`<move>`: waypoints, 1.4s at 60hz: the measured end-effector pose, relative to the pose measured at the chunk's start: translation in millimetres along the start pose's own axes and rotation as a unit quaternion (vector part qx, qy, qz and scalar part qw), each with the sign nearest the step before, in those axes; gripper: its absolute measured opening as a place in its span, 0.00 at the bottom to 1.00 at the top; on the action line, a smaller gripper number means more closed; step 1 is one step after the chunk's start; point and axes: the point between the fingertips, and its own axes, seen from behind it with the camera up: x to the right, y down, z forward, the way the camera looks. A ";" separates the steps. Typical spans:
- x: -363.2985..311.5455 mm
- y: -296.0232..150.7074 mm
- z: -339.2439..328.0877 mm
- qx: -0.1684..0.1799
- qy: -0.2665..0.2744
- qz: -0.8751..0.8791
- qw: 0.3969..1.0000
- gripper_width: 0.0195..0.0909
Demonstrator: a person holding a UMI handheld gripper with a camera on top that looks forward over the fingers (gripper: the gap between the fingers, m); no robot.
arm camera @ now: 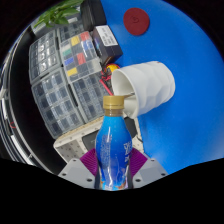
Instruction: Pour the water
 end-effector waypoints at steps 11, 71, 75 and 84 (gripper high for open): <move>1.7 1.6 0.4 -0.008 0.013 -0.021 1.000 0.25; -83.0 -271.1 -64.0 0.172 0.140 -0.779 0.587 0.30; -66.5 -277.9 -58.3 0.162 0.147 -0.785 0.579 0.30; -54.3 -276.8 -57.0 0.164 0.133 -0.792 0.572 0.31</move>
